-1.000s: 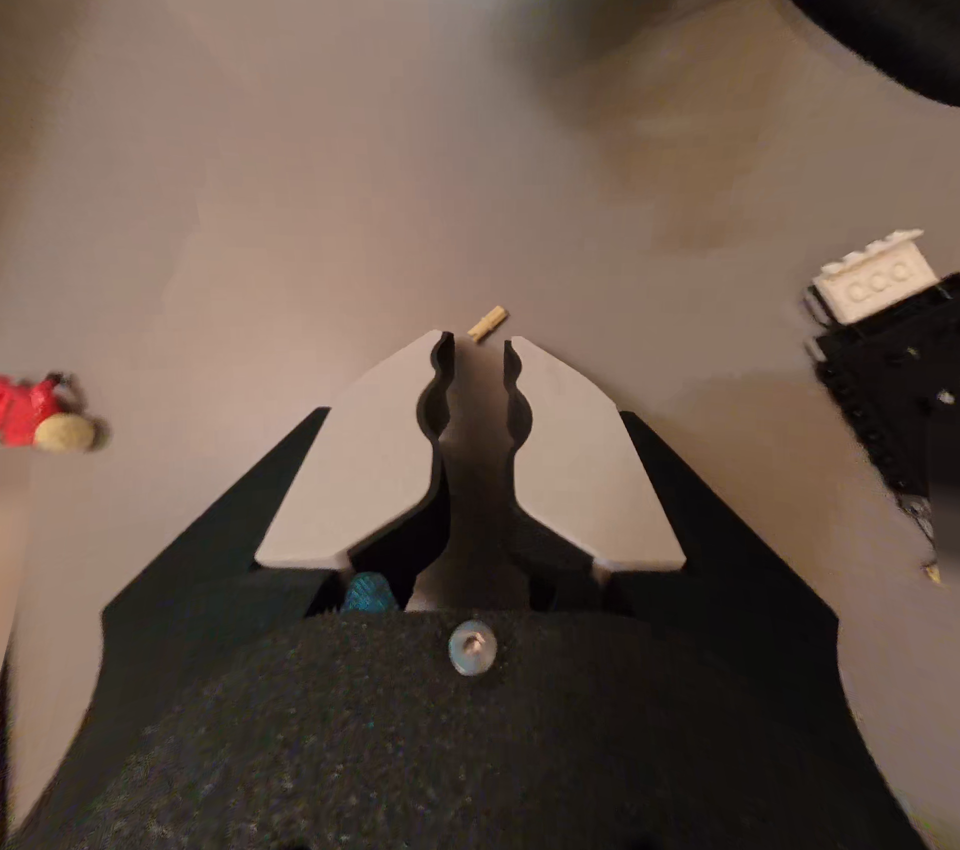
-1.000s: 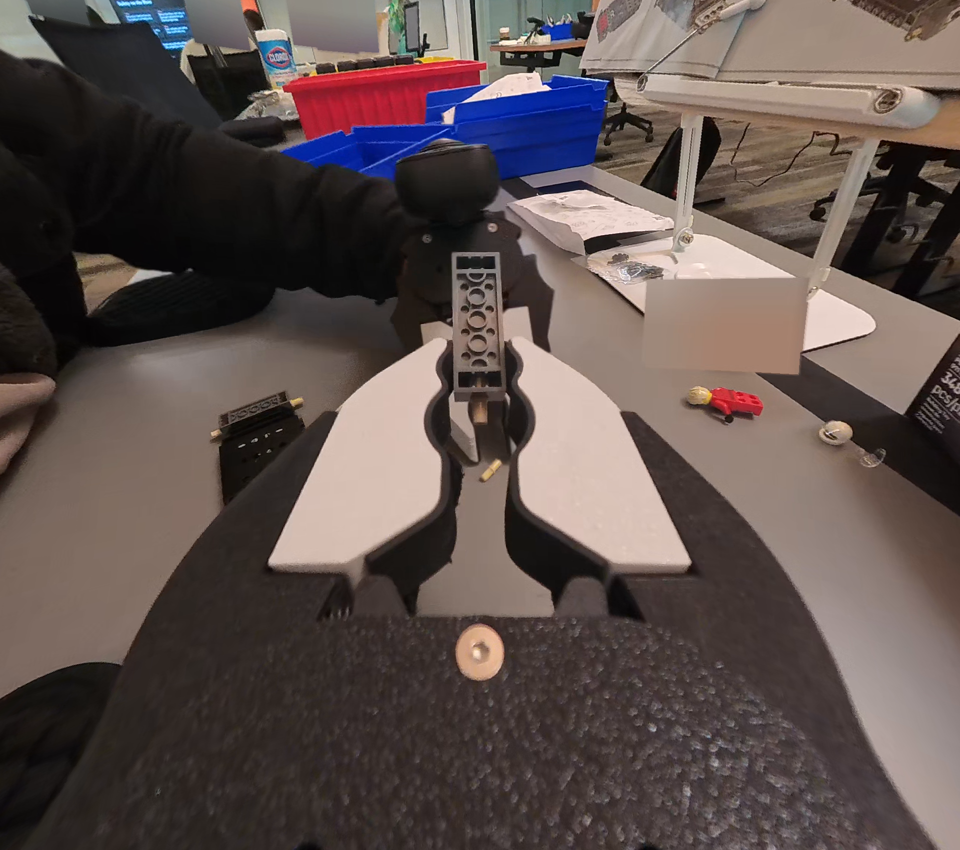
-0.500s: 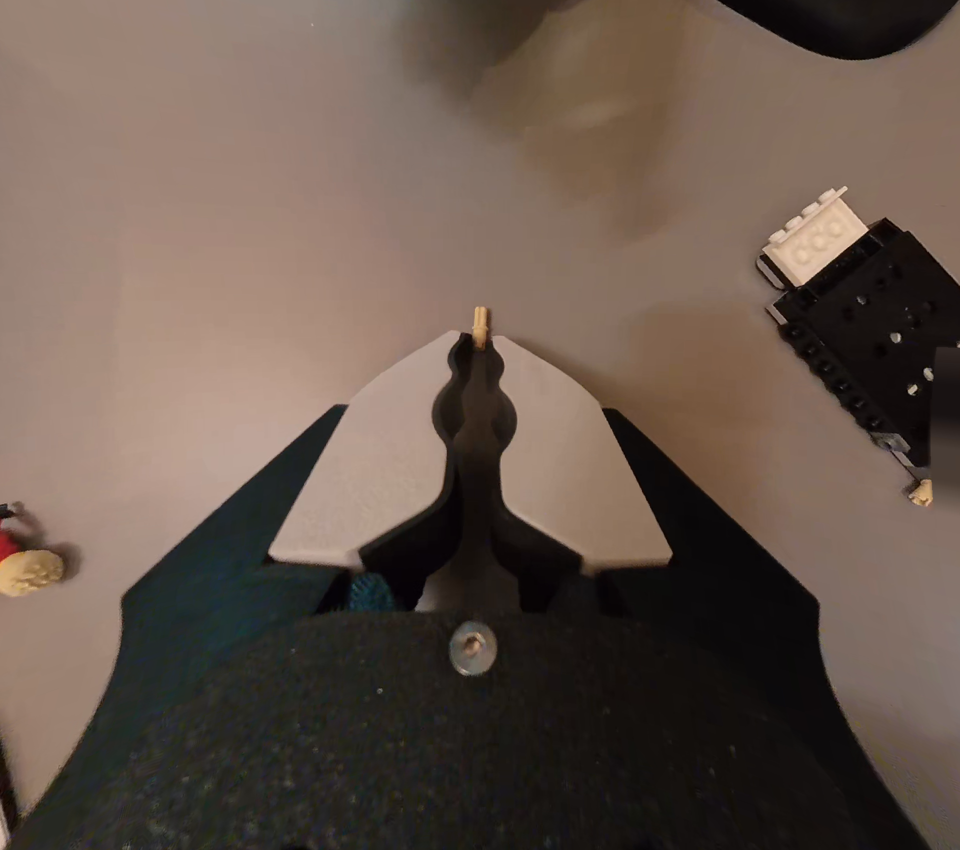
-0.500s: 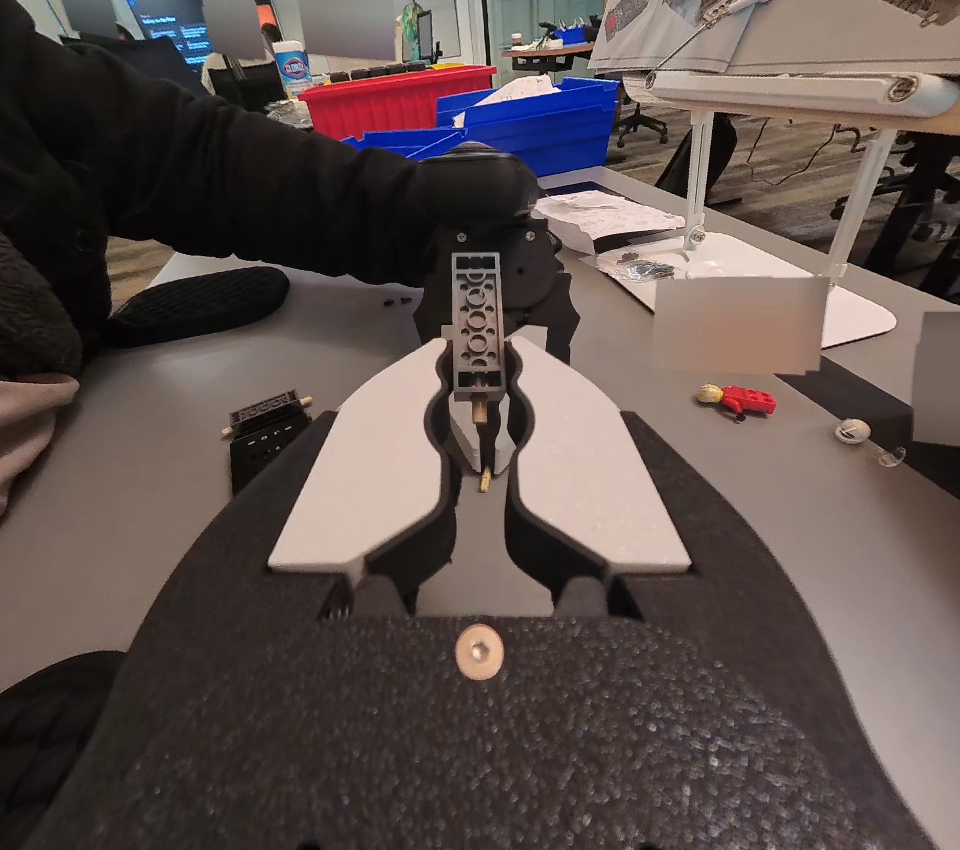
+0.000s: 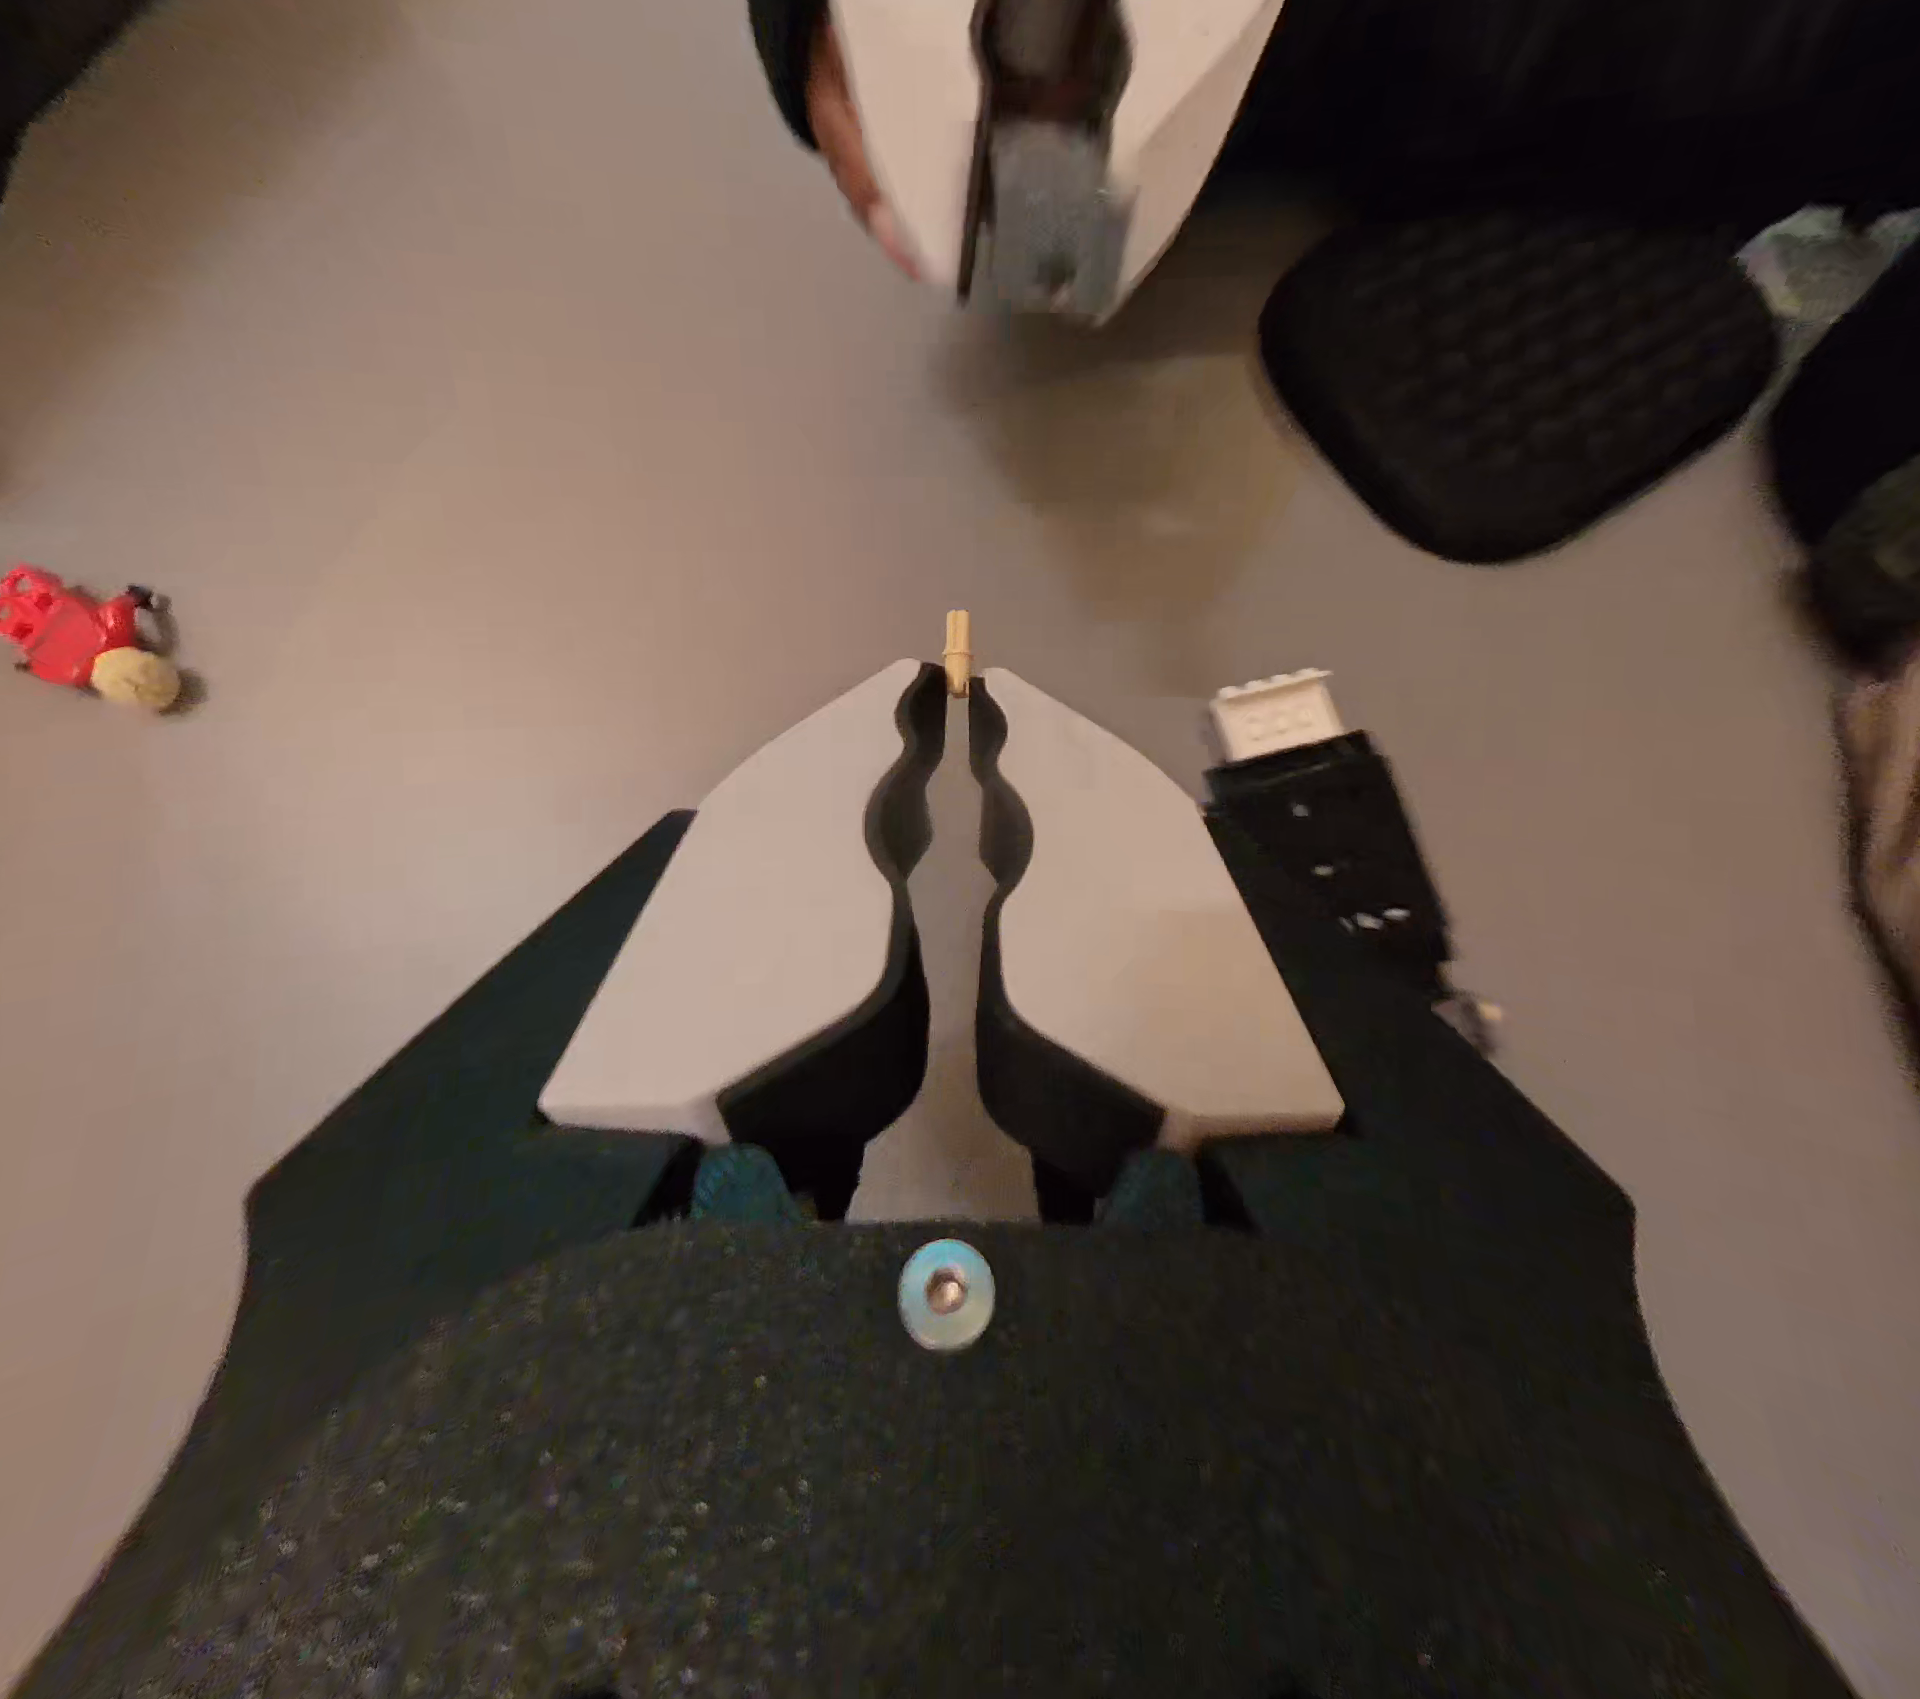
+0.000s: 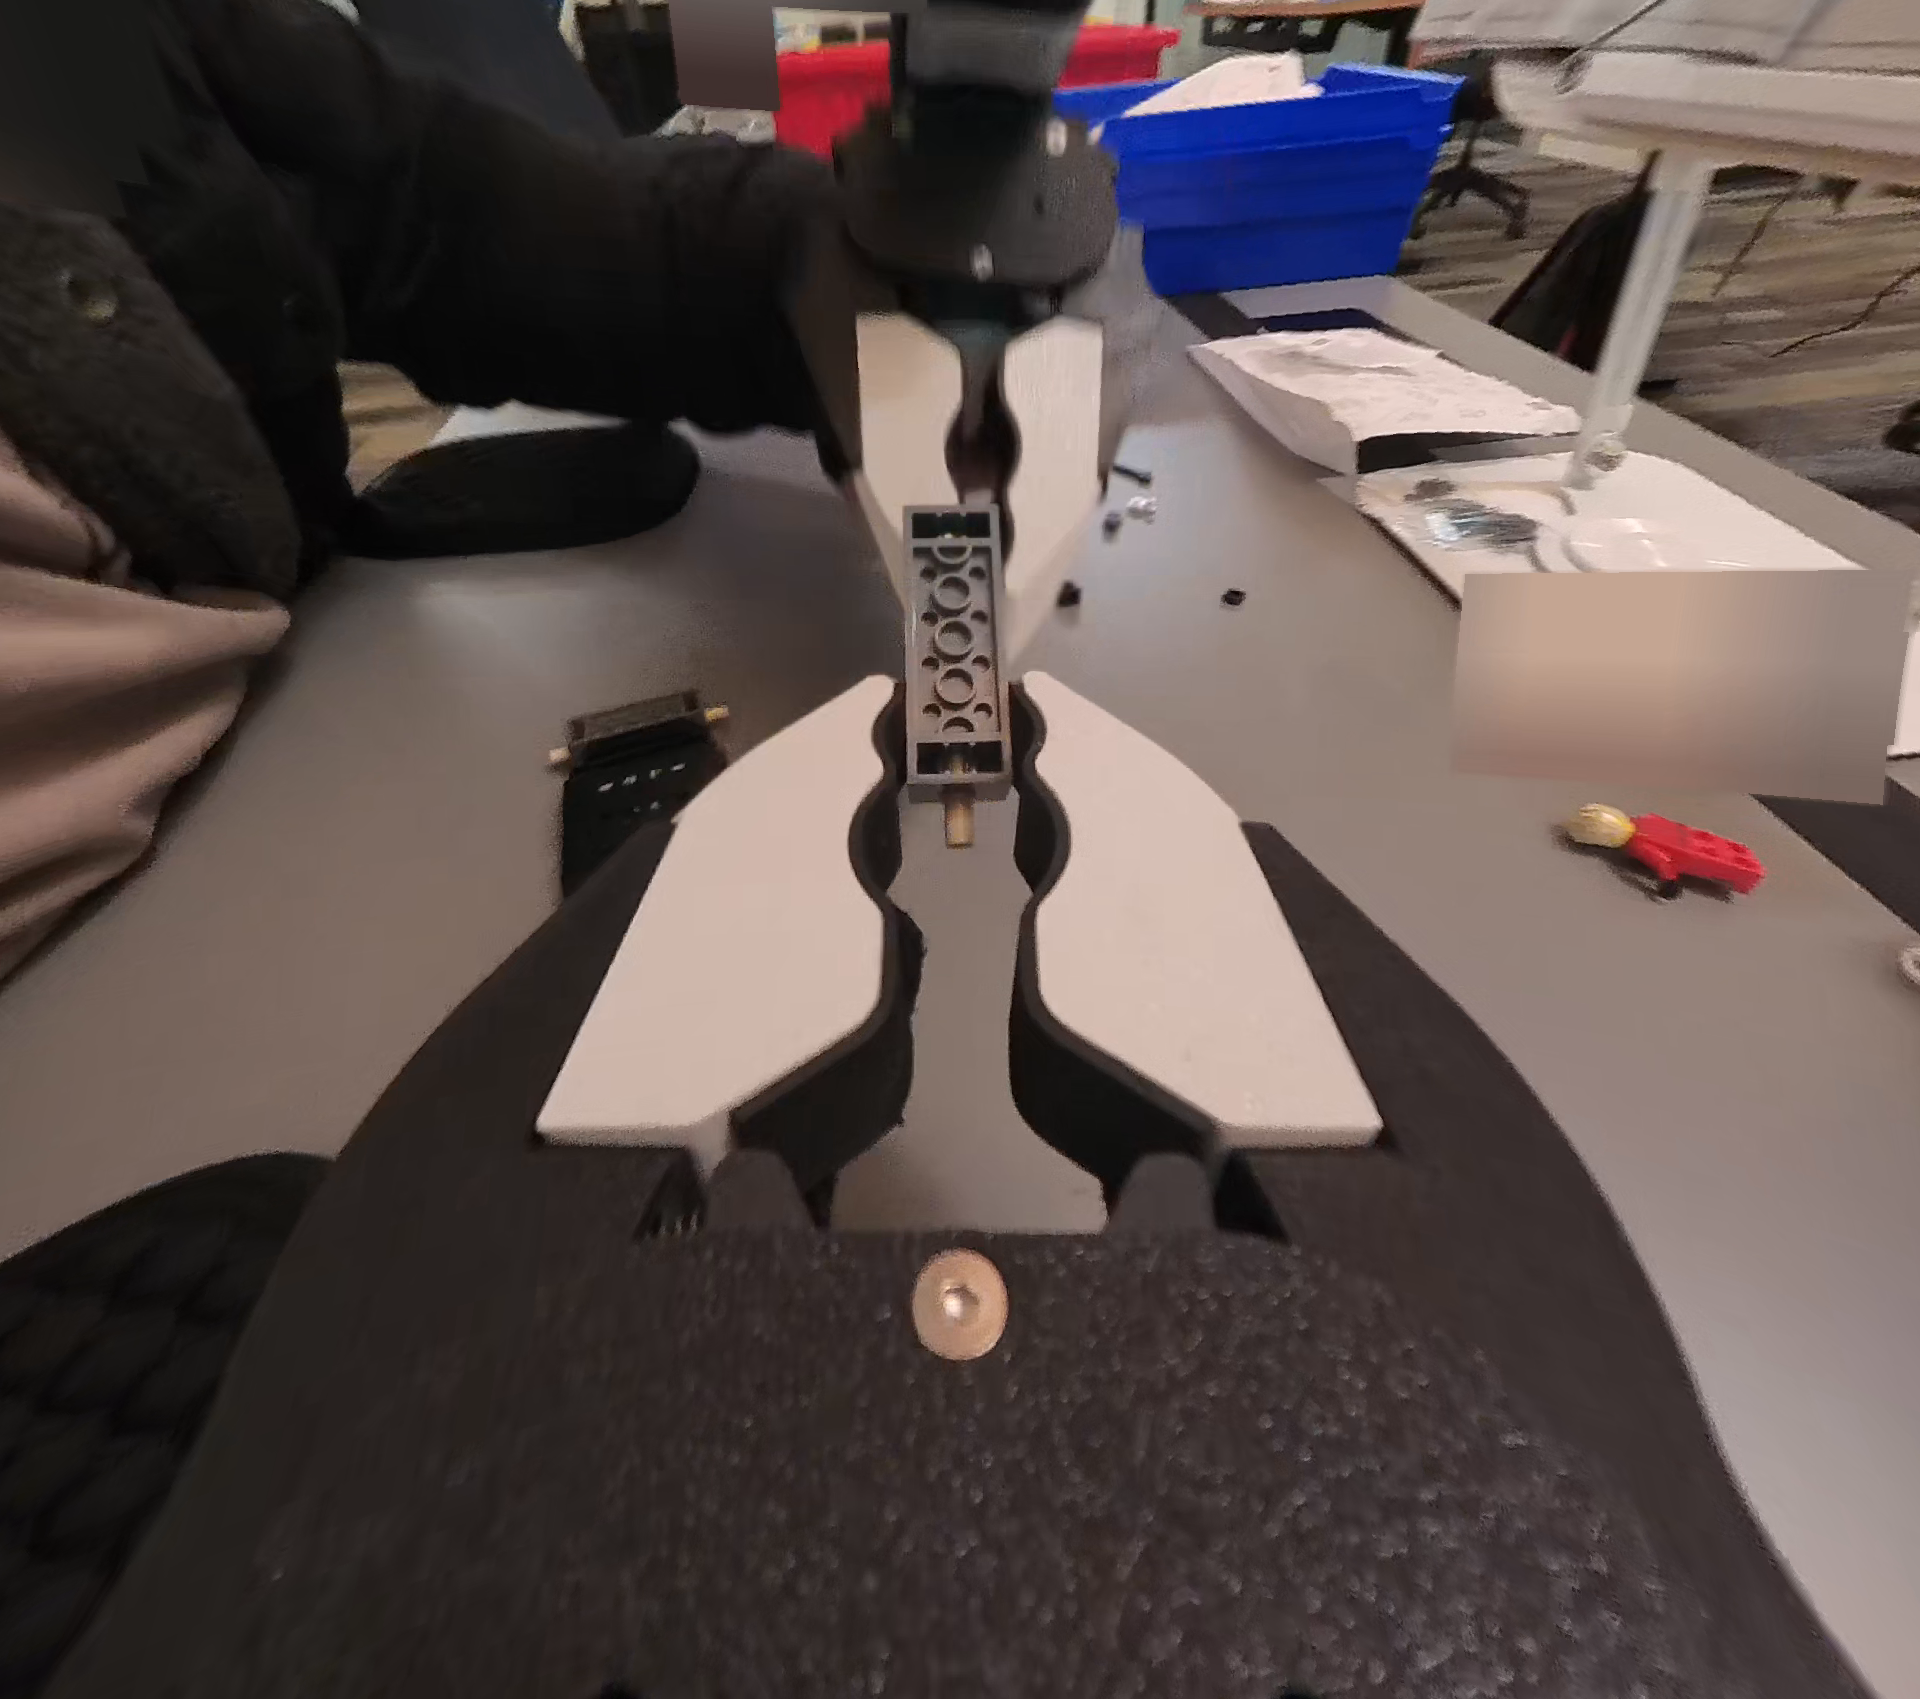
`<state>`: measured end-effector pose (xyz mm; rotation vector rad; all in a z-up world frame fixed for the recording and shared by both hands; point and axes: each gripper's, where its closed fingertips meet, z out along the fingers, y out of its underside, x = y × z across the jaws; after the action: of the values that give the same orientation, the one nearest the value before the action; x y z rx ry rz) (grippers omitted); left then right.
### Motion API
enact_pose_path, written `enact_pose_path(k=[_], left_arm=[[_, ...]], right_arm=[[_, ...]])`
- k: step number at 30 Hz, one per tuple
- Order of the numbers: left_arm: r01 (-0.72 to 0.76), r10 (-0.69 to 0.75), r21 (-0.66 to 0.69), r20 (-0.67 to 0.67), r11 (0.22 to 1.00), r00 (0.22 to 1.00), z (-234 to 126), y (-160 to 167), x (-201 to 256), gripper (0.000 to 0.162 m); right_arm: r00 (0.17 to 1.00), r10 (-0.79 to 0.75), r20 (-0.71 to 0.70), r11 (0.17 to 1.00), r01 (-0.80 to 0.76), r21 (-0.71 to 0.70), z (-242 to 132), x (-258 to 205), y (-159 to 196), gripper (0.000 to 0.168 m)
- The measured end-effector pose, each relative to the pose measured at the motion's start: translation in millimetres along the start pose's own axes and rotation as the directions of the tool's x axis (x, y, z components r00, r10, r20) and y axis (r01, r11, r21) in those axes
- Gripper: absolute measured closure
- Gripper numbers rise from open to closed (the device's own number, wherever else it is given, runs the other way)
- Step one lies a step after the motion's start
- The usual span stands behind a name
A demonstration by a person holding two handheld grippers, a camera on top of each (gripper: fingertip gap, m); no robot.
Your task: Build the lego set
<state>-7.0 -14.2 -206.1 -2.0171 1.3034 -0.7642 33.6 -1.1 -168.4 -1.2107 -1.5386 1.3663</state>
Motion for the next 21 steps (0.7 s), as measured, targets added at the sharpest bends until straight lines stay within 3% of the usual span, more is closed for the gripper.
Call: enact_pose_path(k=[5,21], left_arm=[[0.011,-0.007,-0.060,0.053,0.998,0.999,-29,-10,32,0.157],[0.039,-0.028,-0.114,0.097,0.993,0.995,-31,-6,45,0.157]], right_arm=[[0.997,-0.055,0.053,0.993,0.060,-0.100,20,-18,13,0.151],[0.987,-0.149,0.066,0.972,0.158,-0.173,37,-33,18,0.151]])
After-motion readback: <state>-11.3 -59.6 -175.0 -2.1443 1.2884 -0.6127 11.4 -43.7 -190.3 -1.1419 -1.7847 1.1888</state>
